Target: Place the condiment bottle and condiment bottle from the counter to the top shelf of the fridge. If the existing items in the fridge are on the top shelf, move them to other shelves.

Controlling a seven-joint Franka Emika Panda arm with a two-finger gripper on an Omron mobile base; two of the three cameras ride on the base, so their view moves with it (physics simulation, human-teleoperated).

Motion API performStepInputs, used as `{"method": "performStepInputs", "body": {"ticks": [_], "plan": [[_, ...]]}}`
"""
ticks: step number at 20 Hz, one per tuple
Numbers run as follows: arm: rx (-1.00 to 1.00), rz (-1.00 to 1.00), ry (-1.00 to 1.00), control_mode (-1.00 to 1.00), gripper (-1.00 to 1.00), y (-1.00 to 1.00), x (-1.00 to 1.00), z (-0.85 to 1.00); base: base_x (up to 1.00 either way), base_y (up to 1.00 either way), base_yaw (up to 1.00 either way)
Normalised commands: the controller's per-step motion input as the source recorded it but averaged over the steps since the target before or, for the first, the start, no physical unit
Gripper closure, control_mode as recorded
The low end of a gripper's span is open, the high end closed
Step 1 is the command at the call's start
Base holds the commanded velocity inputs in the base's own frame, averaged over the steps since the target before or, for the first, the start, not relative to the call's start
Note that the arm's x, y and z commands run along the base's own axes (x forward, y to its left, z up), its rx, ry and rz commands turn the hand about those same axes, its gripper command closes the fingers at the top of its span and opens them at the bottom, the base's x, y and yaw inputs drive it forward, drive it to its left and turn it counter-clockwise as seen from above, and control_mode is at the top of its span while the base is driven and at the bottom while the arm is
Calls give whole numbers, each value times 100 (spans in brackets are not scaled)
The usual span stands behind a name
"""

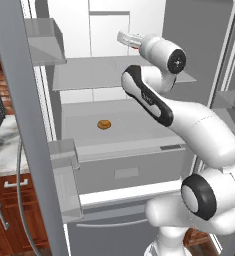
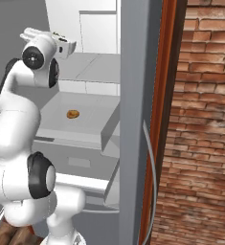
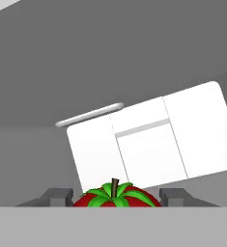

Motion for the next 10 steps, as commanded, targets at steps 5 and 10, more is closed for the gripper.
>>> {"method": "performStepInputs", "body": {"ticks": [5, 10], "plan": [[-4, 12, 0, -100, 100, -16, -100, 56, 0, 0, 0], [-20, 15, 4, -100, 100, -17, -100, -13, 0, 0, 0]]}}
